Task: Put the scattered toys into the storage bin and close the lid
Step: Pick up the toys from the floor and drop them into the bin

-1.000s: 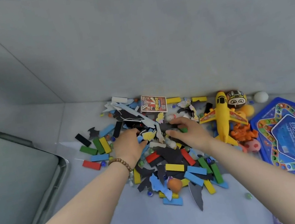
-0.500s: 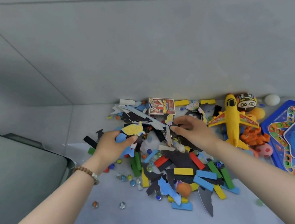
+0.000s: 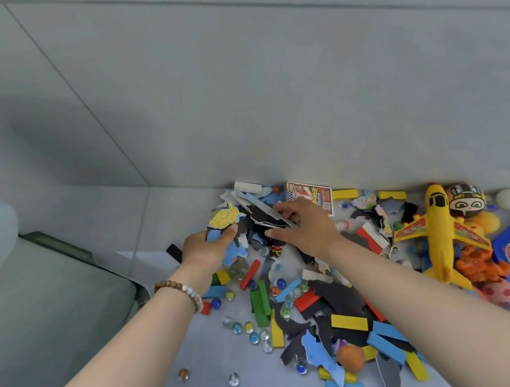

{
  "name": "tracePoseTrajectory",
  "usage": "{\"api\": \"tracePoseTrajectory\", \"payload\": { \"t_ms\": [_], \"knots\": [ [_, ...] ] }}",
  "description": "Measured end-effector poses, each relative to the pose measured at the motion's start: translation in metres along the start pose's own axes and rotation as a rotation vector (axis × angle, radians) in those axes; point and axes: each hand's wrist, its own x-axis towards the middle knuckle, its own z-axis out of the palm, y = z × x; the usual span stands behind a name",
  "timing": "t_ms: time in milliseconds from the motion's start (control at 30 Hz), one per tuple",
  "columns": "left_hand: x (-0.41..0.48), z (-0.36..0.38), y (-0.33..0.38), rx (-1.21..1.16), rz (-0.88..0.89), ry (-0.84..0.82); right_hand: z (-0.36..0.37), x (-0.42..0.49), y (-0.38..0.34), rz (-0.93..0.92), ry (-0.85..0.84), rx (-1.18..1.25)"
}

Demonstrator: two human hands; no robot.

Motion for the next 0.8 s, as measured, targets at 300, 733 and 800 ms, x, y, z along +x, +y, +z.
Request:
{"api": "tracePoseTrajectory", "payload": {
  "t_ms": [300,733,800],
  "knots": [
    [0.006,-0.029,-0.015,-0.061,0.02,0.029,0.026,0.013,-0.01,0.047,0.162,-0.28],
    [-0.009,-0.028,0.003,-0.092,0.034,-0.001,-0.017,0.008,-0.023,0.169,0.099,0.274],
    [-0.024,-0.031,0.02,-0.086,0.075,-0.018,-0.041,-0.005,-0.037,0.154,0.043,0.392]
  ]
}}
